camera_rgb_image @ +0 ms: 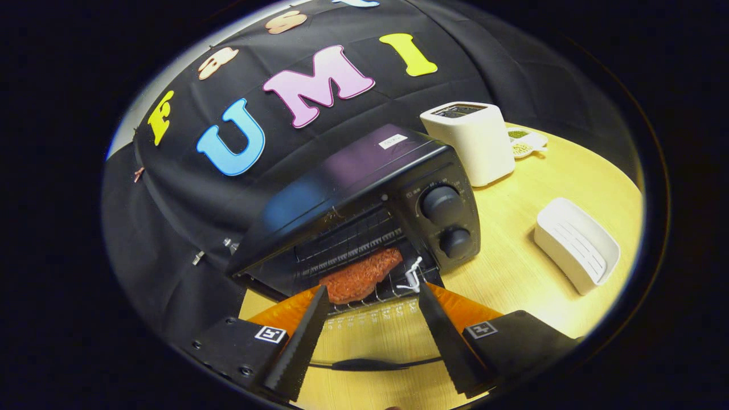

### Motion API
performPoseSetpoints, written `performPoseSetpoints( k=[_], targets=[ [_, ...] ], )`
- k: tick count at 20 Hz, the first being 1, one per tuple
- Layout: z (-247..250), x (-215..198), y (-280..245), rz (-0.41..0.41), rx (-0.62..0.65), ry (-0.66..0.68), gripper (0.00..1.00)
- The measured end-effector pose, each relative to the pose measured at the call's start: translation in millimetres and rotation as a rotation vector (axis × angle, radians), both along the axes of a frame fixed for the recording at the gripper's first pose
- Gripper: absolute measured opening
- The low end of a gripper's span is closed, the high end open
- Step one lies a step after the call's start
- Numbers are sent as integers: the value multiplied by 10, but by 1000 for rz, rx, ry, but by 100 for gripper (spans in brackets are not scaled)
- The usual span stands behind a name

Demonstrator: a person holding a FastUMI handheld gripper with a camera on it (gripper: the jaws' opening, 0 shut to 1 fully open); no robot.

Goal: Open the toaster oven, put the food inside, and close the toaster oven door.

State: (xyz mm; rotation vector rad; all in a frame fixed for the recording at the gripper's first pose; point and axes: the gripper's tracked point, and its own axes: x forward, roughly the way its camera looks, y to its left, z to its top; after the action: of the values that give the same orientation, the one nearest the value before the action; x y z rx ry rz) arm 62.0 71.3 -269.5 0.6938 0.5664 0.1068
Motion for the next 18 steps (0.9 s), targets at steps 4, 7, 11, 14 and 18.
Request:
performPoseSetpoints(
  k=[4,7,11,14,18],
  targets=[
    [-30,-392,219,63,-38,31,98],
    [-142,-708,429,125,-63,68,98],
    [-460,-1071,540,188,-163,157,98],
    [-709,-1208,591,218,-260,222,98],
    [-906,-1201,678,255,-387,259,99]
  ],
)
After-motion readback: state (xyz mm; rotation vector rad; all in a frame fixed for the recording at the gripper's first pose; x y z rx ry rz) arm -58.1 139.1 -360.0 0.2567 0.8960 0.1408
